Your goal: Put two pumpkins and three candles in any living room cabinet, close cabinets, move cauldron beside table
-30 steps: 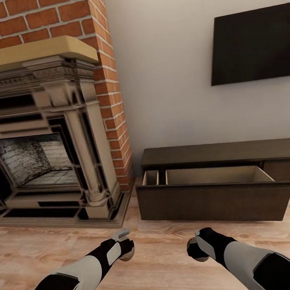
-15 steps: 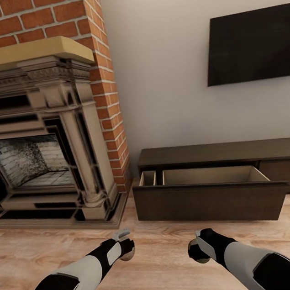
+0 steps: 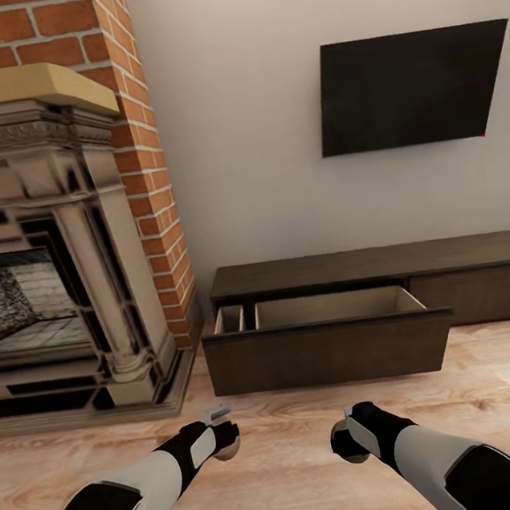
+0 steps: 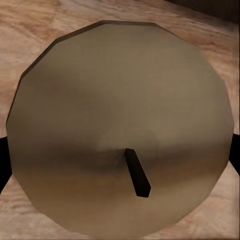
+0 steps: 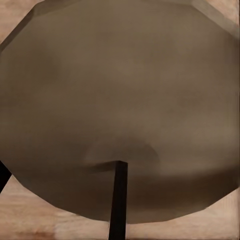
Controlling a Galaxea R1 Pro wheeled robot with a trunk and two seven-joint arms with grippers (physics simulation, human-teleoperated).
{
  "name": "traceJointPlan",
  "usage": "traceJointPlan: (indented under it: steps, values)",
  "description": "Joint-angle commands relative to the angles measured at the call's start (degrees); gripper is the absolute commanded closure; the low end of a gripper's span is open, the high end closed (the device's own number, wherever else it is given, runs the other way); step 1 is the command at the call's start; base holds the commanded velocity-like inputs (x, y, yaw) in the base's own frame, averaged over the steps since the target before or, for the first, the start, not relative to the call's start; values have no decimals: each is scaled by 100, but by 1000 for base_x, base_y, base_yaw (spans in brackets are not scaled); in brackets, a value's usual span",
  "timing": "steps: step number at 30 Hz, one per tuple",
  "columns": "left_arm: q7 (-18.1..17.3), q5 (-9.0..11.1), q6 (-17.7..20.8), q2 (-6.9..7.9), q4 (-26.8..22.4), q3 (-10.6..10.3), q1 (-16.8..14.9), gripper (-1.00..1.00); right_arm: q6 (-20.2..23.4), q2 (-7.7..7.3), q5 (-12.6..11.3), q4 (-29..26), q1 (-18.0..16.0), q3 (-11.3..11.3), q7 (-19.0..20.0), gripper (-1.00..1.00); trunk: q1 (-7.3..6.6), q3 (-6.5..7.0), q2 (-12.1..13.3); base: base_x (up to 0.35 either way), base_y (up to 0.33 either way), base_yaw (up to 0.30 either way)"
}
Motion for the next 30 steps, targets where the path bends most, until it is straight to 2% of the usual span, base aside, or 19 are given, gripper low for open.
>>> traceJointPlan:
  steps: [1, 11, 30]
  values:
    - [14, 53, 12, -4, 5, -51, -3, 100, 27, 0, -55, -11, -2, 42, -42, 100, -1, -6, -3, 0, 0, -297]
    - [18, 53, 12, -4, 5, -50, -4, 100, 28, 0, -53, -11, -2, 54, -42, 100, -1, -15, -3, 0, -52, -283]
    - [18, 53, 19, -4, 5, -51, -2, 100, 25, 0, -43, -11, -2, 67, -50, 100, -1, -19, -3, 20, -294, -14]
